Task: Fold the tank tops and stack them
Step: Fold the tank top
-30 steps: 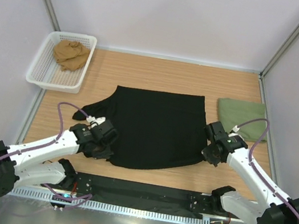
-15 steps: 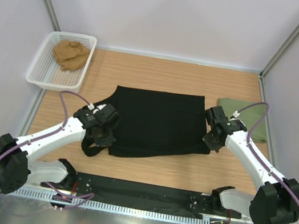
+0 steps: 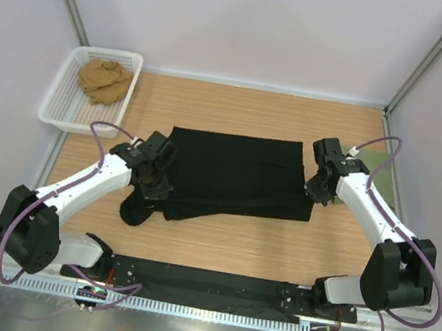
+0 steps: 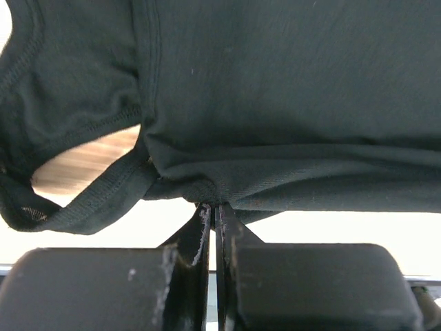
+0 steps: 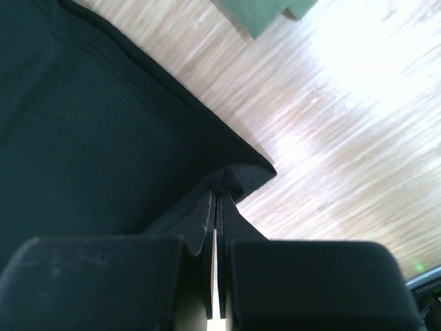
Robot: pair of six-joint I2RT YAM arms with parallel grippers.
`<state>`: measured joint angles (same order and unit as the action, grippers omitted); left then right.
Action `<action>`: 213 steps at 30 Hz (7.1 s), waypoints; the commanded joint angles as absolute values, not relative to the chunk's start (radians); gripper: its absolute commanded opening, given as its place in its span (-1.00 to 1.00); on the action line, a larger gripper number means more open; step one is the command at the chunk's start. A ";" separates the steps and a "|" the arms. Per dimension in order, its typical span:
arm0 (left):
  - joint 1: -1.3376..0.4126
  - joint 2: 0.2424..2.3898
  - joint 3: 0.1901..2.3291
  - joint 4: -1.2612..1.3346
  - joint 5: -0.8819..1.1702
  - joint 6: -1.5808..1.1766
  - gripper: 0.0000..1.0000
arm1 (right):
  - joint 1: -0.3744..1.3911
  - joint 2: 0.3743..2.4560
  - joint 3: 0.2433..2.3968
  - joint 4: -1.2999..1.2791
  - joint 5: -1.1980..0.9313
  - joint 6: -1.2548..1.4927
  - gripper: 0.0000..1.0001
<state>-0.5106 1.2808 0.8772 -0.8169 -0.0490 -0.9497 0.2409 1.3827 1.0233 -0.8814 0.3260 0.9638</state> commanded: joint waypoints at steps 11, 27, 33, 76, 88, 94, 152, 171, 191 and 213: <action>-0.380 1.371 1.042 -0.804 0.023 -0.812 -1.00 | 0.222 1.517 1.149 -0.812 0.321 0.931 -0.97; -0.295 1.525 1.118 -0.747 0.023 -0.753 -0.99 | 0.222 1.723 1.276 -0.781 0.339 0.923 -0.98; -0.253 1.566 1.146 -0.715 0.064 -0.761 -0.96 | 0.222 1.793 1.305 -0.738 0.360 0.919 -0.88; -0.083 1.032 0.798 -0.867 -0.020 -0.821 0.81 | 0.218 1.336 0.698 -0.471 0.262 0.836 -0.06; -0.052 0.999 0.655 -0.884 0.094 -1.034 0.67 | 0.218 1.402 0.715 -0.403 0.314 0.865 -0.97; -0.054 1.032 0.646 -0.959 -0.026 -1.103 0.57 | 0.219 1.408 0.704 -0.379 0.293 0.867 -0.97; 0.091 1.054 0.808 -0.667 0.123 -0.820 0.24 | 0.225 1.245 0.772 -0.443 0.252 0.707 -0.31; -0.330 1.324 0.784 -0.506 0.029 -0.953 -0.37 | 0.225 1.318 0.787 -0.402 0.209 0.709 -0.33; -0.357 1.411 0.764 -0.509 -0.098 -0.927 -0.30 | 0.224 1.327 0.759 -0.384 0.204 0.706 -0.32; -0.348 1.394 0.883 -0.575 -0.057 -0.865 -1.00 | 0.221 1.331 0.770 -0.396 0.221 0.699 -0.31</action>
